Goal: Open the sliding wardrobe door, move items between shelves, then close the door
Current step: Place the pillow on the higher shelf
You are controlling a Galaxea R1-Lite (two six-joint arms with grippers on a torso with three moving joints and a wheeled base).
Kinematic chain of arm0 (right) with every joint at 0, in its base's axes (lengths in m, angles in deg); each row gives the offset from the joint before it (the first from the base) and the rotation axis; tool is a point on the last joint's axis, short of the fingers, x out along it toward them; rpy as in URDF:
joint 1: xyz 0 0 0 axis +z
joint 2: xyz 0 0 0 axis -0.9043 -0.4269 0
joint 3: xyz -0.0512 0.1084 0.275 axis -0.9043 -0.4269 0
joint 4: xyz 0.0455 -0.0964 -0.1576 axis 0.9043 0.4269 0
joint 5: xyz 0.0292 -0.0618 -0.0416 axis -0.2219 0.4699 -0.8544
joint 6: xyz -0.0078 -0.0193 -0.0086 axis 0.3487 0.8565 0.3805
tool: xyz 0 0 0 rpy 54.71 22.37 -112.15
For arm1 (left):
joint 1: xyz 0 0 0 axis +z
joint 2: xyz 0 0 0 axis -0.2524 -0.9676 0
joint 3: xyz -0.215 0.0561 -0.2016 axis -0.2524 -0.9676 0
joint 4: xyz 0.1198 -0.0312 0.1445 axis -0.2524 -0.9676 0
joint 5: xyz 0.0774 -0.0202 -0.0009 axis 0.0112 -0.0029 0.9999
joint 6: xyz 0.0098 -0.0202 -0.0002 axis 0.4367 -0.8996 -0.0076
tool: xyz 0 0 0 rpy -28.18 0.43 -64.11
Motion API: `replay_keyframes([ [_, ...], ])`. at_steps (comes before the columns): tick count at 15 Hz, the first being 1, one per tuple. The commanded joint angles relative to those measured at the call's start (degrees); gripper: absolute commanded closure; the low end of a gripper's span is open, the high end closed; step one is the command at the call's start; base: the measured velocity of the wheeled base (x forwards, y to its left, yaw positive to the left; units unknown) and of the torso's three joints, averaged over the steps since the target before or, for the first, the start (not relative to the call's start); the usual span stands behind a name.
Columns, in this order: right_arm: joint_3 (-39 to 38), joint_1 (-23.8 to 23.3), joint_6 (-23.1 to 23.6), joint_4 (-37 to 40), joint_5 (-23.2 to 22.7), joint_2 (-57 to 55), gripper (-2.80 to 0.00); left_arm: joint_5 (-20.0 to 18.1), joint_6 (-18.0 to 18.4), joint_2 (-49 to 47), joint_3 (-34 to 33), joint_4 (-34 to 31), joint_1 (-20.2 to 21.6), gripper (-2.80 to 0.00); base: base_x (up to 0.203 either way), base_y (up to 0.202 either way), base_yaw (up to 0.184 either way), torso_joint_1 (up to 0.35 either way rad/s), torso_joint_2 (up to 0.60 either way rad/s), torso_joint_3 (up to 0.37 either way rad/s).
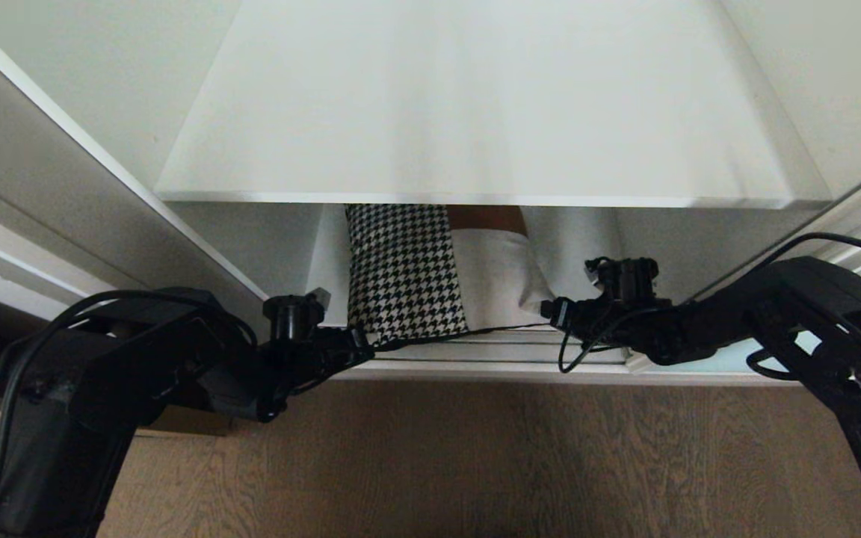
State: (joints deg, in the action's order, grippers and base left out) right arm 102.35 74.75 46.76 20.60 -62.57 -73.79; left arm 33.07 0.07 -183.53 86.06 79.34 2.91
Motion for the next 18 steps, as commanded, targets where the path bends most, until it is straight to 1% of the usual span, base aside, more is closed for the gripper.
replay_keyframes([
  [1, 0.4, -0.5, -0.3, -1.9, -0.1, -0.7, -2.80, -0.1, -0.2, 0.0, -0.2, 0.3, 0.0, 0.00, 0.000, 0.000, 0.000, 0.000, 0.00, 0.000],
  [4, 0.8, -1.1, -0.3, -2.8, -0.1, -0.4, -2.80, -0.1, -0.2, 0.0, -0.2, 0.3, 0.0, 0.00, 0.000, 0.000, 0.000, 0.000, 0.00, 0.000],
  [6, 0.8, -1.2, -0.4, -4.8, -0.1, -0.6, -2.80, -0.1, -0.2, 0.0, -0.2, 0.4, 0.0, 0.00, 0.000, 0.000, 0.000, 0.000, 0.00, 0.000],
  [10, 1.2, -1.6, -0.5, -5.4, -0.1, -0.6, -2.80, -0.1, -0.2, -0.1, -0.1, 0.4, 0.0, 0.00, 0.000, 0.000, 0.000, 0.000, 0.00, 0.000],
  [11, 1.1, -1.5, -0.5, -5.4, -0.1, -0.6, 0.00, -0.1, -0.2, -0.1, -0.1, 0.4, 0.0, 0.00, 0.000, 0.000, 0.000, 0.000, 0.00, 0.000],
  [18, 0.5, -1.4, -1.2, -3.4, -0.7, -1.2, 0.00, 0.0, -0.2, -0.4, 0.5, 0.1, 0.0, 0.00, 0.000, 0.000, 0.000, 0.000, 0.00, 0.000],
])
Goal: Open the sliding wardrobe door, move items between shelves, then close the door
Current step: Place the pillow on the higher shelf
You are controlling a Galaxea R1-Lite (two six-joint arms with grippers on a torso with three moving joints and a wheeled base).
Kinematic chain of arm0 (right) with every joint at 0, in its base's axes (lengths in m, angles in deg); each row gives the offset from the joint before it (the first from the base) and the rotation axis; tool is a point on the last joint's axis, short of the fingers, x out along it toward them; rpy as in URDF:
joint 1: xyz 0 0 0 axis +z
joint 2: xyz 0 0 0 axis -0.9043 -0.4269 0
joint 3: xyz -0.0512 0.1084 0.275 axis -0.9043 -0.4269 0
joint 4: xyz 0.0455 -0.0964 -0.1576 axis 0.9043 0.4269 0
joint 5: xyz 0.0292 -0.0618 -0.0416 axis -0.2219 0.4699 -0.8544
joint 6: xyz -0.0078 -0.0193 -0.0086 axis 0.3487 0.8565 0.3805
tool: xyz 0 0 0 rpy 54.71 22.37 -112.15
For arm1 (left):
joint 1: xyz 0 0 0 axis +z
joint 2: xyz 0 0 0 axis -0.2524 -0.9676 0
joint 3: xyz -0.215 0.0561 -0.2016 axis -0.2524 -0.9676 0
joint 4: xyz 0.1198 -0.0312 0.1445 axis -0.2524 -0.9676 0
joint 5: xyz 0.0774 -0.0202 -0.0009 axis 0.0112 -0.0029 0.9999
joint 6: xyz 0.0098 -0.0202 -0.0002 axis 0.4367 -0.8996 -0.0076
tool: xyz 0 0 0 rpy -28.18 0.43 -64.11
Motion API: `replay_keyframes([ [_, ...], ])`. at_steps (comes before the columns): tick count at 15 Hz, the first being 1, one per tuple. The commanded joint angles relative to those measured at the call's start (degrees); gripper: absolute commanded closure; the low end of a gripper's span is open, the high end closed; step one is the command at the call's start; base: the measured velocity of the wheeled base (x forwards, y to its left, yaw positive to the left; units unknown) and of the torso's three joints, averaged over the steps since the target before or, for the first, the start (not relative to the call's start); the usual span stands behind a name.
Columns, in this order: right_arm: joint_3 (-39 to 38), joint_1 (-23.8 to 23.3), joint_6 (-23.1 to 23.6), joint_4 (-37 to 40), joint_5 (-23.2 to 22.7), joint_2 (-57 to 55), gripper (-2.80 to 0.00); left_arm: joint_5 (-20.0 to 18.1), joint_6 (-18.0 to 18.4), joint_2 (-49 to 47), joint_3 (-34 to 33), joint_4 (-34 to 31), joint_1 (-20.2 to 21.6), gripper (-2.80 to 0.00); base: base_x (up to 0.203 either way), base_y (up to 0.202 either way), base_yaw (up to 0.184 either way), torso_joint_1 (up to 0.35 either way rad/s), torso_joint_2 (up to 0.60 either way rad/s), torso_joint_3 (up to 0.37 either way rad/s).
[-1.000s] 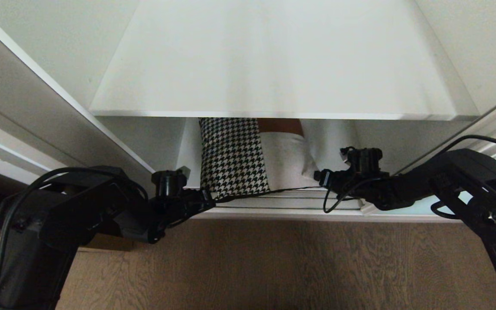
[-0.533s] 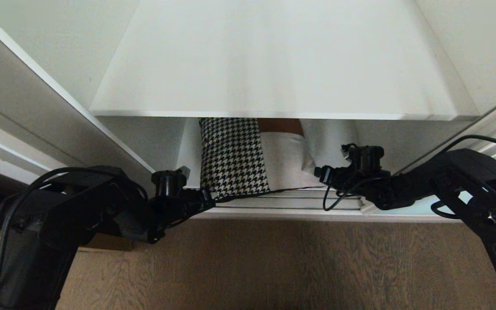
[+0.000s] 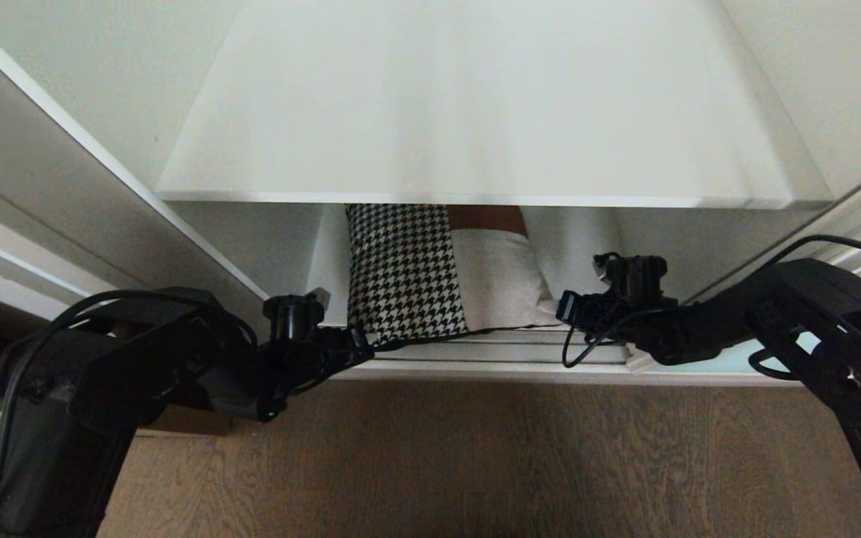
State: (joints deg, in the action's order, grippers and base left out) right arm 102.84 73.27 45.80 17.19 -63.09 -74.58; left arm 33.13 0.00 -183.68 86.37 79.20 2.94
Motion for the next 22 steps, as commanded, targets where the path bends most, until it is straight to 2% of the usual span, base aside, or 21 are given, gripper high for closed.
replay_keyframes([
  [1, 0.0, 0.1, -0.2, 0.1, -0.2, -0.7, 0.00, -0.1, -0.2, -0.2, 0.3, 0.2, 0.0, 0.00, 0.000, 0.000, 0.000, 0.000, 0.00, 0.000],
  [5, -0.9, 0.5, -0.3, 3.0, -1.2, -0.1, 0.00, -0.1, -0.3, -0.4, 0.9, -0.1, 0.1, 0.00, 0.000, 0.000, 0.000, 0.000, 0.00, 0.000],
  [7, -4.1, 0.7, -1.0, 3.3, -3.0, 2.3, 0.00, -0.1, -0.3, -0.3, 0.6, -0.2, 0.1, 0.00, 0.000, 0.000, 0.000, 0.000, 0.00, 0.000],
  [12, -20.2, 1.1, -0.9, 3.1, -10.3, 13.9, 0.00, 0.4, 0.9, 4.5, -5.6, -1.3, -1.3, 0.00, 0.000, 0.000, 0.000, 0.000, 0.00, 0.000],
  [14, -26.0, 1.7, -0.7, 2.9, -11.2, 18.4, 0.00, 0.5, 5.0, 8.5, -7.7, -8.0, -1.6, 0.00, 0.000, 0.000, 0.000, 0.000, 0.00, 0.000],
  [15, -28.3, 2.0, -0.7, 2.9, -11.4, 20.5, 0.00, 0.5, 6.6, 9.2, -8.1, -9.1, -1.6, 0.00, 0.000, 0.000, 0.000, 0.000, 0.00, 0.000],
  [18, -34.5, 3.5, -0.6, 2.9, -11.9, 26.7, 0.00, 2.9, 7.9, 9.5, -9.5, -8.3, -1.9, 0.00, 0.000, 0.000, 0.000, 0.000, 0.00, 0.000],
  [22, -41.8, 5.4, -0.6, 3.0, -12.1, 35.5, 0.00, 3.5, 8.9, 18.2, -15.7, -8.0, -4.1, 0.00, 0.000, 0.000, 0.000, 0.000, 0.00, 0.000],
])
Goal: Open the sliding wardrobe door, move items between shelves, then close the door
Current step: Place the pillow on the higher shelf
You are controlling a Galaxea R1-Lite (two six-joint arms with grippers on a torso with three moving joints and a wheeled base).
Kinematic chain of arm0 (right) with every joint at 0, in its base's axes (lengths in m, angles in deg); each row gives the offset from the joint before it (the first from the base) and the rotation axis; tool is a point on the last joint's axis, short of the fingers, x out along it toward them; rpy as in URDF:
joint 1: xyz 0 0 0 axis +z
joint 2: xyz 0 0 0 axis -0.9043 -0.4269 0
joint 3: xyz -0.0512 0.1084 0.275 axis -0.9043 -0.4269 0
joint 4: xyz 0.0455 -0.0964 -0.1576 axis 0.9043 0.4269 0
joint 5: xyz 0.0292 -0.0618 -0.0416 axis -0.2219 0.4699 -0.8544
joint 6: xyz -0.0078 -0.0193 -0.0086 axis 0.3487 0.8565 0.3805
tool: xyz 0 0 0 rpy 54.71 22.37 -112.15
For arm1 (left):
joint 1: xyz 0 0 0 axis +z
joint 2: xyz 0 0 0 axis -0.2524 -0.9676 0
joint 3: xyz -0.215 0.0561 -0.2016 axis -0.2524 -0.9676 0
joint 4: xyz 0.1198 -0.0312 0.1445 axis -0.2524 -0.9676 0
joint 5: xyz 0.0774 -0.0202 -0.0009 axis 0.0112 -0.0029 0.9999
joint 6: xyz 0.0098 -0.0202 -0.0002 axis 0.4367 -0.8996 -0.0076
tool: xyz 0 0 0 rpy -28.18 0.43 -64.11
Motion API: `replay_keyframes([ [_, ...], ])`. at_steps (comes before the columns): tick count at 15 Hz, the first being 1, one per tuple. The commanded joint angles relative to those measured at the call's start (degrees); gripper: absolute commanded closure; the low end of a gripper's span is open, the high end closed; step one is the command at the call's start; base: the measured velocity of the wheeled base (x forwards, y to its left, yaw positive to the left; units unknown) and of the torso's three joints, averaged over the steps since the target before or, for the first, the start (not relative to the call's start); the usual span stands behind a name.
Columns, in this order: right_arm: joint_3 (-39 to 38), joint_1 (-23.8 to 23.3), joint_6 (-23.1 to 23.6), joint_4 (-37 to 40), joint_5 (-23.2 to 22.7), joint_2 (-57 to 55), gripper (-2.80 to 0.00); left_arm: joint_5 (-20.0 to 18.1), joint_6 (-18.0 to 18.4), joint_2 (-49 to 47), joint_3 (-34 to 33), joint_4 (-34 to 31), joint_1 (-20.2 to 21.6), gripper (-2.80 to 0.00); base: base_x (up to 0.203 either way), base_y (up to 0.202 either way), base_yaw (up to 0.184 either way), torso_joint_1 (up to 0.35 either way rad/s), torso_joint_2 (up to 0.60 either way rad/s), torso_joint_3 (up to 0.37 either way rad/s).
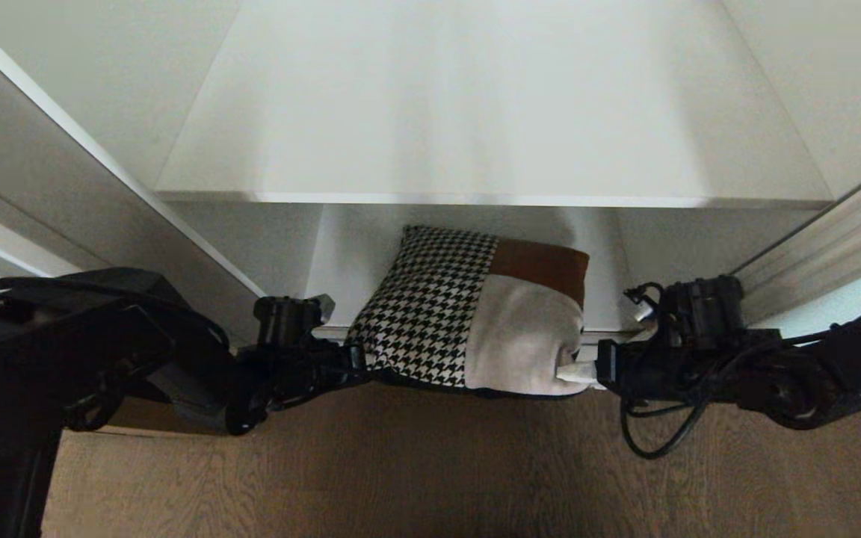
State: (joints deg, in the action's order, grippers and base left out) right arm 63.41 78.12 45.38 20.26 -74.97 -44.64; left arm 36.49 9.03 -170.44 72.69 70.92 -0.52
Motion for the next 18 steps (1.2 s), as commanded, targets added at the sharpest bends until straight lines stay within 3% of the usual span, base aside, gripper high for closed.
replay_keyframes([
  [1, -3.5, 0.9, -0.3, 0.0, -0.2, 7.5, 0.00, 1.2, -0.2, 7.3, -3.0, 0.0, -0.8, 0.00, 0.000, 0.000, 0.000, 0.000, 0.00, 0.000],
  [5, -6.7, 3.4, -0.9, 1.5, 0.0, 15.8, 0.00, 2.8, -1.1, 15.7, -9.2, 0.7, -1.0, 0.00, 0.000, 0.000, 0.000, 0.000, 0.00, 0.000],
  [10, -8.2, 4.3, -1.4, 9.2, 0.2, 27.1, 0.00, 3.2, -0.6, 23.5, -15.4, 7.8, -1.0, 0.00, 0.000, 0.000, 0.000, 0.000, 0.00, 0.000],
  [18, -8.5, 5.8, -9.1, 18.1, 0.4, 41.1, 0.00, 3.0, -0.7, 39.7, -21.6, 6.1, -4.4, 0.00, 0.000, 0.000, 0.000, 0.000, 0.00, 0.000],
])
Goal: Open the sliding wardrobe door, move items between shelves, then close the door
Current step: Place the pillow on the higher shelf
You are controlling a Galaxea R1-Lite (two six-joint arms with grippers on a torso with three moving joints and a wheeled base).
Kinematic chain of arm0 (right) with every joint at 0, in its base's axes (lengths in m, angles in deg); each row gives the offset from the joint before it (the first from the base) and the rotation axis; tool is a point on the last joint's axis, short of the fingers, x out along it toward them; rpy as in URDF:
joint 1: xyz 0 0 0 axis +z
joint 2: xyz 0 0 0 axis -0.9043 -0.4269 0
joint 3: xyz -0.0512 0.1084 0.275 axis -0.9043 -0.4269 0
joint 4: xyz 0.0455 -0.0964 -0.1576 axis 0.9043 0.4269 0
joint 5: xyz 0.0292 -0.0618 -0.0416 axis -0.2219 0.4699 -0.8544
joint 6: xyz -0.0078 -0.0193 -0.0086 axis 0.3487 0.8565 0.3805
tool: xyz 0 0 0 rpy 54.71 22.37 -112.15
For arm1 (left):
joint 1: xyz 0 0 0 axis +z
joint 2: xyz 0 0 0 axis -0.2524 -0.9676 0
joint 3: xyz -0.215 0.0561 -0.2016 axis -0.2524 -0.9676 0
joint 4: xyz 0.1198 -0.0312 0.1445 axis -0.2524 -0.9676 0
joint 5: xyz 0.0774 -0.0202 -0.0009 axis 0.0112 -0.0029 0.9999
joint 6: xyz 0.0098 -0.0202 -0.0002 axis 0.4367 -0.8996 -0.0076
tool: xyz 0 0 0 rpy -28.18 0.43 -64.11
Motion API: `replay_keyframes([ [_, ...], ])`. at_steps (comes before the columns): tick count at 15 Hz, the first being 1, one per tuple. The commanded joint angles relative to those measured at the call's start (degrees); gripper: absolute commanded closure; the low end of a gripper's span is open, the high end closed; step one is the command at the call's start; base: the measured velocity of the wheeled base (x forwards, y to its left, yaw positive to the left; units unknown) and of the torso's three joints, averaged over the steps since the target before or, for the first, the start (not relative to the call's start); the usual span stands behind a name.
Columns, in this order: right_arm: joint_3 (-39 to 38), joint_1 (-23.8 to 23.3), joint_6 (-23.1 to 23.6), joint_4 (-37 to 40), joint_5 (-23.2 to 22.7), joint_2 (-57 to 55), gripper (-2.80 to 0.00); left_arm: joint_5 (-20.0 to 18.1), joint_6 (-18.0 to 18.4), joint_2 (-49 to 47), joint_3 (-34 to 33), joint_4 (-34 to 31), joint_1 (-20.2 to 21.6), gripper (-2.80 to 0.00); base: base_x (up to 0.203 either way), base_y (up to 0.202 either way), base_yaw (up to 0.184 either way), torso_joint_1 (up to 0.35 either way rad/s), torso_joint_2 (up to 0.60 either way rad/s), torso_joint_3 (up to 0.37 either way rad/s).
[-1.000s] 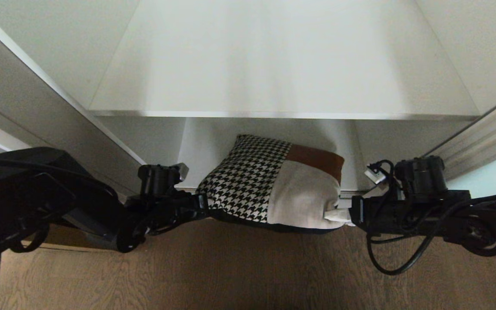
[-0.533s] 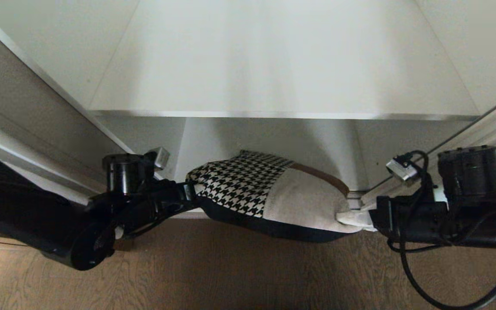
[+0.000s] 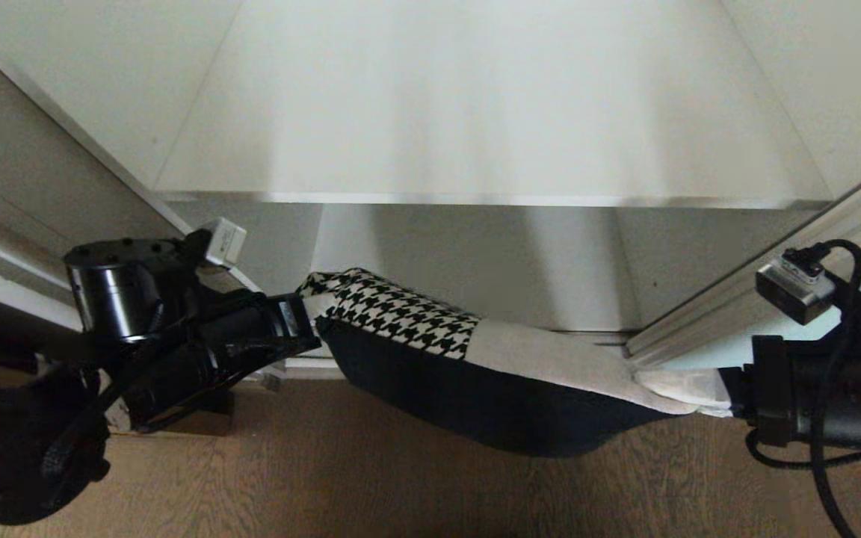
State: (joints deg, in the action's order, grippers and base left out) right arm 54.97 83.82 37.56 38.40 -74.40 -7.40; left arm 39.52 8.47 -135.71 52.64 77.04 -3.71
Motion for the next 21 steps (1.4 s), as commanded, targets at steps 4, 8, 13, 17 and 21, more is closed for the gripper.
replay_keyframes([
  [4, 0.0, 0.6, -3.5, 3.0, 0.1, 10.5, 0.00, 0.1, -0.1, 13.2, -5.8, -3.3, -6.5, 0.00, 0.000, 0.000, 0.000, 0.000, 0.00, 0.000],
  [8, -0.1, 4.3, -3.9, 8.3, 0.1, 14.8, 0.00, 0.4, 0.1, 16.1, -8.0, -4.0, -8.1, 0.00, 0.000, 0.000, 0.000, 0.000, 0.00, 0.000],
  [13, -0.3, 5.9, -4.1, 8.7, 0.0, 15.5, 0.00, 0.4, 0.6, 17.9, -9.4, -3.7, -8.1, 0.00, 0.000, 0.000, 0.000, 0.000, 0.00, 0.000],
  [17, -0.2, 6.1, -4.1, 8.7, 0.1, 16.1, 0.00, 0.4, 0.5, 19.0, -8.6, -4.0, -8.0, 0.00, -0.106, 0.000, -0.001, 0.001, 0.00, 0.003],
  [21, -0.4, 6.0, -4.1, 8.7, 0.1, 16.4, 0.00, 0.4, 0.3, 18.8, -8.8, -4.1, -8.0, 0.00, -0.197, 0.000, -0.001, 0.002, 0.00, 0.006],
])
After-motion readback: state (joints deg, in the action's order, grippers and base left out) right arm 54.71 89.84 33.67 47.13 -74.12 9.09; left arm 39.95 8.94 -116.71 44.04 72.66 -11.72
